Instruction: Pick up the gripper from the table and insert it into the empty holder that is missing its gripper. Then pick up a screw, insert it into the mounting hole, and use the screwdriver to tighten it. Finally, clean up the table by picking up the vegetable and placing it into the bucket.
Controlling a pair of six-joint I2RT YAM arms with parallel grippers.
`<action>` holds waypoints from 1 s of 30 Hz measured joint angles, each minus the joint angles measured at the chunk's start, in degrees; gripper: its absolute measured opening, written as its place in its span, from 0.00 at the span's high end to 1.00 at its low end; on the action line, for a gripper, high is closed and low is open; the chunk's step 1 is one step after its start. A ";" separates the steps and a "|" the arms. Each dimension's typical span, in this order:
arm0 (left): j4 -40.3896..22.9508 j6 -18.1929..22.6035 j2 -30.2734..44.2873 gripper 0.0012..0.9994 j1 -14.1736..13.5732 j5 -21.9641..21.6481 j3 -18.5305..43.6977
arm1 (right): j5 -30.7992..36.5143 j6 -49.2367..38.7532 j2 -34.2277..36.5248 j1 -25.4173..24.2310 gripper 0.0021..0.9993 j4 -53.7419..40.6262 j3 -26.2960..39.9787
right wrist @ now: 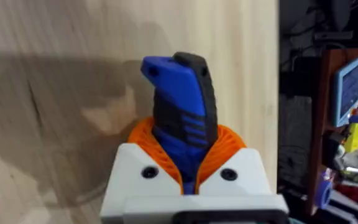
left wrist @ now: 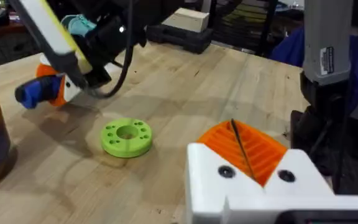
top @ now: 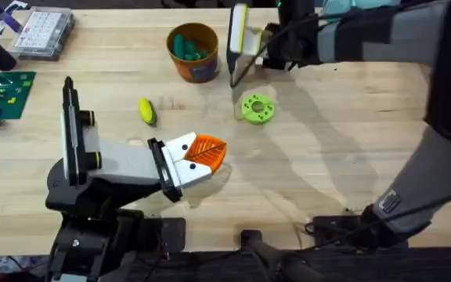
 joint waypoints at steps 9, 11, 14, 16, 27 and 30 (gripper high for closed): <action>0.00 0.02 0.00 0.99 0.00 -0.26 0.00 | 1.06 -5.78 3.18 -0.62 0.93 1.56 1.49; 0.02 0.02 0.00 0.99 0.00 -0.26 0.00 | 1.08 -6.85 3.16 -0.62 0.93 1.56 1.49; 0.00 0.11 0.00 0.99 0.00 -0.26 0.00 | 1.00 -9.43 3.16 -0.68 0.93 1.56 1.49; 0.00 0.13 0.00 0.99 0.00 -0.26 0.00 | 0.97 -10.54 3.16 -0.66 0.93 1.56 1.49; 0.00 0.13 0.00 0.99 0.00 -0.42 0.00 | 0.84 -12.24 2.64 -0.68 0.01 0.62 3.78; 0.00 0.13 0.00 0.99 0.00 -0.44 0.00 | 0.84 -12.24 2.55 -0.68 0.01 -0.03 3.82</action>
